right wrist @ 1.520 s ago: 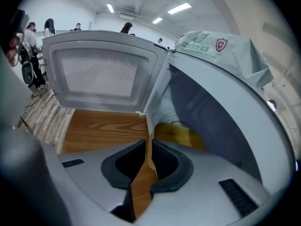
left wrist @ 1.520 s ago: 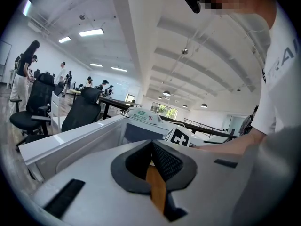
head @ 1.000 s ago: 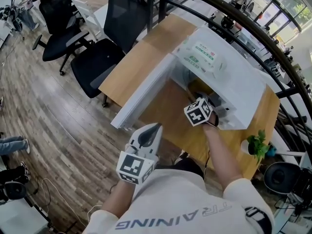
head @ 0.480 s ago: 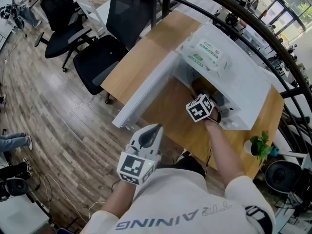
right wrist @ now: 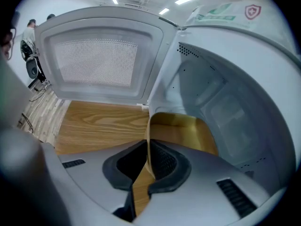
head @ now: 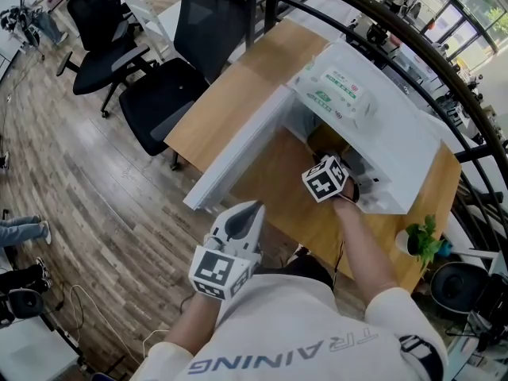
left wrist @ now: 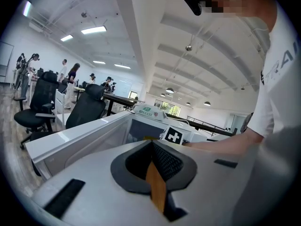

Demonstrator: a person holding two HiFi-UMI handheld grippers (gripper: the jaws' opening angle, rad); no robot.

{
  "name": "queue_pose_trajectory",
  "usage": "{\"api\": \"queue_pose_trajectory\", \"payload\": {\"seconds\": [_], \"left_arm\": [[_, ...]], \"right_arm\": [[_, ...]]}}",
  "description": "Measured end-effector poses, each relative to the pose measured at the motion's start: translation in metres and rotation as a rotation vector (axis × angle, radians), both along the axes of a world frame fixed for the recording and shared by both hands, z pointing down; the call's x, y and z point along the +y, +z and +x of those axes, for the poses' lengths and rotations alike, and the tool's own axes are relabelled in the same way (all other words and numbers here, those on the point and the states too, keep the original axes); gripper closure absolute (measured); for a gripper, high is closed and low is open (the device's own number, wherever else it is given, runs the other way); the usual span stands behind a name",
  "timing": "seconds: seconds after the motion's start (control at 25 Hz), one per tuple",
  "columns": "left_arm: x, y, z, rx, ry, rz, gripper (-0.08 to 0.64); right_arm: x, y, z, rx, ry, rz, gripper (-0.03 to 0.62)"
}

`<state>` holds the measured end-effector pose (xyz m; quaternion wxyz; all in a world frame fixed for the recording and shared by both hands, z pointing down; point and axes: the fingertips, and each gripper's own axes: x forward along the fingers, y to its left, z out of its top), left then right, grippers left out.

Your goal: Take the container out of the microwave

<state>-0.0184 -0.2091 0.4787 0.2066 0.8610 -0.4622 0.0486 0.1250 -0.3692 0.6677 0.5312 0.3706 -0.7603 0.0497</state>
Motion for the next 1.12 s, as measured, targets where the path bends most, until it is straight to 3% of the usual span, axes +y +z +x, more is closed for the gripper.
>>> {"api": "queue_pose_trajectory", "payload": {"seconds": [0.48,0.72,1.12], "left_arm": [[0.000,-0.007,0.002,0.034,0.039,0.019,0.528],[0.006,-0.013,0.002,0.015,0.079,0.041,0.528],[0.032,-0.033,0.017,-0.034,0.016,0.088,0.528]], "right_arm": [[0.042,-0.036,-0.017,-0.035,-0.049,0.042,0.555],[0.071,-0.059,-0.031,-0.067,-0.071,0.071,0.555],[0.135,-0.102,-0.026,-0.137,-0.175,0.120,0.555]]}}
